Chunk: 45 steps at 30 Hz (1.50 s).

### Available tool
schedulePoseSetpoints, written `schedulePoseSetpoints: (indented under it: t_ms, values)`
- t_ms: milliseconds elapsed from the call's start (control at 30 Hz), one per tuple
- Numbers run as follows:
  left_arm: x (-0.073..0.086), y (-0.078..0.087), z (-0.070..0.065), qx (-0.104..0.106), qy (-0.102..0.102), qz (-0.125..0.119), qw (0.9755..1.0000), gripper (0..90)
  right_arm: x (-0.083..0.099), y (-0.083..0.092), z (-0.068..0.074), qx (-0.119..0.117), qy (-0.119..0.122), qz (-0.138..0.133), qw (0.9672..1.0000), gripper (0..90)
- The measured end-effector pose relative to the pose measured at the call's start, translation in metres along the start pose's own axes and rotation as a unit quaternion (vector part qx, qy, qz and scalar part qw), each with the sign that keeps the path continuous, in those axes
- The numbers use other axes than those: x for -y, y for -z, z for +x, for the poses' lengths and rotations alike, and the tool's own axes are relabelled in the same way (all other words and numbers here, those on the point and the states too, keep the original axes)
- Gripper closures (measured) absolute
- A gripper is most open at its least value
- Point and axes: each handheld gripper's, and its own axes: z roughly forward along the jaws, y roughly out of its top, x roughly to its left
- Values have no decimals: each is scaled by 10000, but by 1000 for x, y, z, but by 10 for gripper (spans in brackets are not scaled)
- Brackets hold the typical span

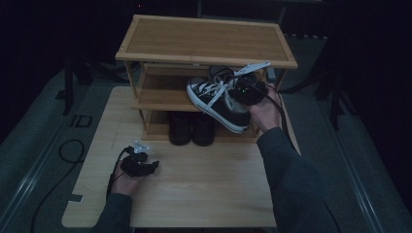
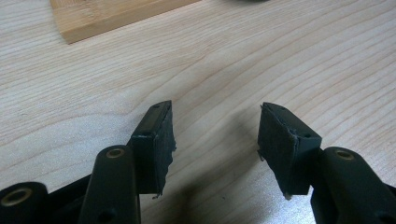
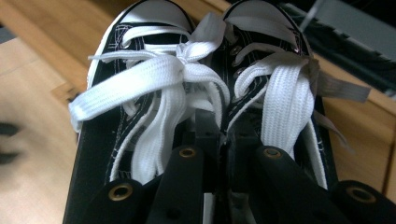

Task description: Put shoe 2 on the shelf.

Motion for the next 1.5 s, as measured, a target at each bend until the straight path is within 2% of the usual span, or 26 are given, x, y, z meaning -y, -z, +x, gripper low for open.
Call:
schedulePoseSetpoints:
  t_ms: [167,333,433,467,500,667,767,900,1067,1167,1233,1500]
  values:
    - [0,0,0,-7,-16,18,10000,461,0,-3,3,270,-83,-106,9995,858]
    - [0,0,-1,-31,-17,15,10000,461,1,-6,6,300,-66,-7,9995,852]
    - [0,0,-1,-34,-29,23,10000,460,1,-5,6,283,3,52,9996,764]
    - [0,0,-1,-28,-24,25,10000,461,1,-3,4,362,84,127,9992,715]
    - [0,0,-1,-29,-21,19,10000,461,1,-3,4,362,84,127,9992,715]
    - [0,0,-1,-23,-8,7,10000,461,-2,3,0,285,154,191,9993,617]
    - [1,0,-1,-22,-4,7,10000,461,-3,8,-4,191,137,174,9996,616]
    - [1,1,-1,-41,-7,18,10000,460,0,14,-7,94,266,253,9993,601]
    - [1,1,-1,-15,71,9,10000,461,1,18,-10,34,242,240,9994,590]
    - [0,3,0,-47,155,63,9998,499,1,22,-12,13,263,214,9994,575]
    - [-1,4,0,-32,138,103,9998,517,2,25,-12,0,275,204,9994,570]
    - [-15,20,-7,169,39,-273,9995,608,7,33,-10,-29,382,191,9991,564]
